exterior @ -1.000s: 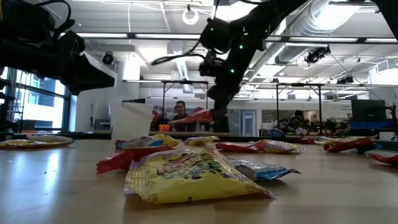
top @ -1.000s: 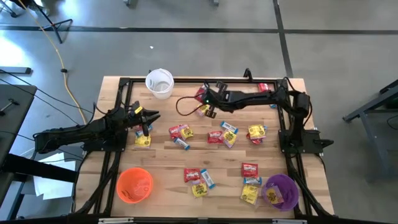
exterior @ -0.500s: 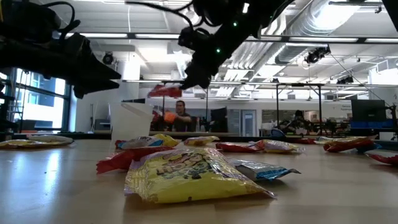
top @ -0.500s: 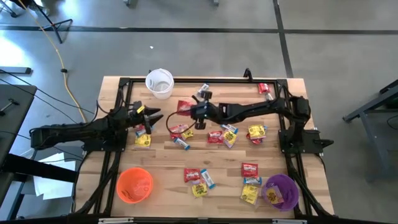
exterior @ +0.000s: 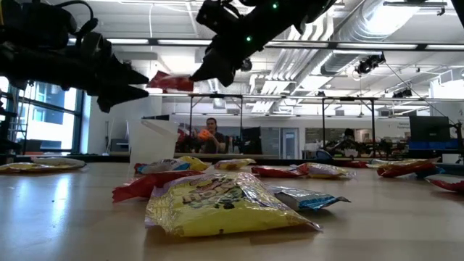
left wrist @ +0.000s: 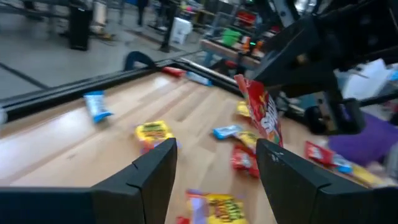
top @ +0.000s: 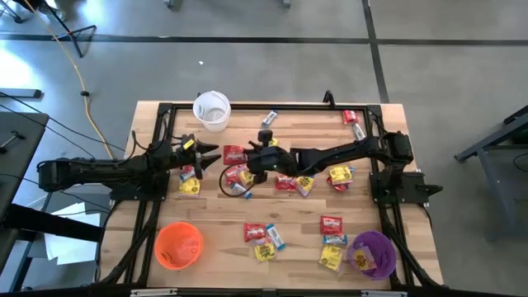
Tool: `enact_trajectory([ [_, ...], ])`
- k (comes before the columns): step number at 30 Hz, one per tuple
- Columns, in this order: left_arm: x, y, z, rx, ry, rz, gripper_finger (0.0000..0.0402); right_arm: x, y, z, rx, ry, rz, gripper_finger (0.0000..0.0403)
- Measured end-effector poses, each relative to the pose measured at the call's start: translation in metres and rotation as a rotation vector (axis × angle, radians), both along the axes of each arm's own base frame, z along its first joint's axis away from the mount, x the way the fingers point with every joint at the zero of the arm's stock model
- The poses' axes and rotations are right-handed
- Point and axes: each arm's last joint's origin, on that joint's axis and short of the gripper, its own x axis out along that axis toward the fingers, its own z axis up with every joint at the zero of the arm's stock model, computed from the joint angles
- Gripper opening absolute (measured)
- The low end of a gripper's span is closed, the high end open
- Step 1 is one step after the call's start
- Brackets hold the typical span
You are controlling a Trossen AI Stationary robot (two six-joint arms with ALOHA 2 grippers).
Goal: Sort candy
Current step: Put the red candy into the white bucket
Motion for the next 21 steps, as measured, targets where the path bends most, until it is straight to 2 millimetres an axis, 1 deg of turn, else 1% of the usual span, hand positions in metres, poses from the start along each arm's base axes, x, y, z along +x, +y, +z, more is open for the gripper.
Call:
enact_trajectory([
  [4,0.006,0.000,0.007,-0.009,-0.017,-0.064,0.0207,0.001,0.004,0.001,-0.003,-0.013,0.010,0.0000],
  [8,0.012,0.002,0.011,-0.010,-0.013,-0.071,0.0207,0.001,0.003,0.001,-0.003,-0.013,0.009,0.0000],
  [10,0.015,0.002,0.013,-0.011,-0.010,-0.102,0.0207,0.001,0.003,0.001,-0.003,-0.013,0.008,0.0000],
  [21,0.020,0.000,0.015,0.000,-0.024,-0.226,0.0207,0.001,0.003,0.001,-0.006,-0.014,0.004,0.0000],
])
